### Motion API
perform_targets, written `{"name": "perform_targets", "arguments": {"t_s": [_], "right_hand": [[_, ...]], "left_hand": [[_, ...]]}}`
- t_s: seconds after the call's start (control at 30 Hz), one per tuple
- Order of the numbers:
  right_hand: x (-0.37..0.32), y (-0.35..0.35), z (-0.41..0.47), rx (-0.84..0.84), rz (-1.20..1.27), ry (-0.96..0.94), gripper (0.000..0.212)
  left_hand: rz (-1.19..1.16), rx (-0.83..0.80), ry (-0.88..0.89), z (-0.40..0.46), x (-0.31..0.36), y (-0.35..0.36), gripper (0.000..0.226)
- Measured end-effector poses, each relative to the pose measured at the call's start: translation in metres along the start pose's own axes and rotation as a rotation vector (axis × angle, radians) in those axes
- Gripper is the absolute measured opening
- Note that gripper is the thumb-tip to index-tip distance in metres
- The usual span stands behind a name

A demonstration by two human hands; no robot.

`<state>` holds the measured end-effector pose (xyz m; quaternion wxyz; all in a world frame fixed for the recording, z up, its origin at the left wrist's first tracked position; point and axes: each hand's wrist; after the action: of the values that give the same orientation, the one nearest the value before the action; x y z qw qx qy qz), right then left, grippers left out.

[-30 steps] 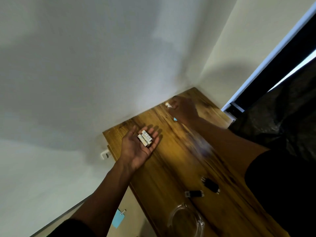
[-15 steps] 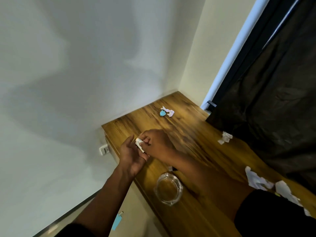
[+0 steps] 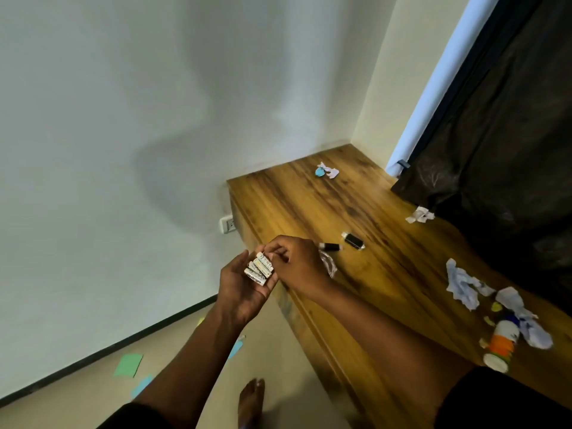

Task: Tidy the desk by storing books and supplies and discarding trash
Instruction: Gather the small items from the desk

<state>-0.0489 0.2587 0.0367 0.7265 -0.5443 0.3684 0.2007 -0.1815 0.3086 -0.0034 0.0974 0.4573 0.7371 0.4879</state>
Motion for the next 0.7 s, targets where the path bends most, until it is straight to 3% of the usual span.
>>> {"name": "perform_targets", "arguments": {"t_s": [0.23,0.37,0.5,0.7], "right_hand": [[-0.01,0.08,-0.04,-0.173,0.088,0.082,0.011],[0.011,0.14,-0.055,-0.164,0.091,0.205,0.011],[0.064,0.225,-0.078,-0.221,0.053,0.337,0.018],[0.167,0.356,-0.103,-0.442,-0.054,0.484,0.022]], "left_hand": [[-0.04,0.162,0.061,-0.06,0.015,-0.085,0.049],[-0.091,0.254,0.045,-0.072,0.022,-0.151,0.053],[-0.14,0.324,0.027,-0.06,0.018,-0.237,0.053],[-0.126,0.427,-0.047,-0.002,0.006,-0.362,0.048]]}}
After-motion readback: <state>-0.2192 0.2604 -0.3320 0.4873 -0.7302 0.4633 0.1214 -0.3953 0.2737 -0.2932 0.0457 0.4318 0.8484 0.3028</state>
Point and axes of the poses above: each hand's wrist, its own z-axis towards the middle knuckle, its own y-axis out of the palm, x = y × z, and after that the axes turned 2 degrees about x, right-handed
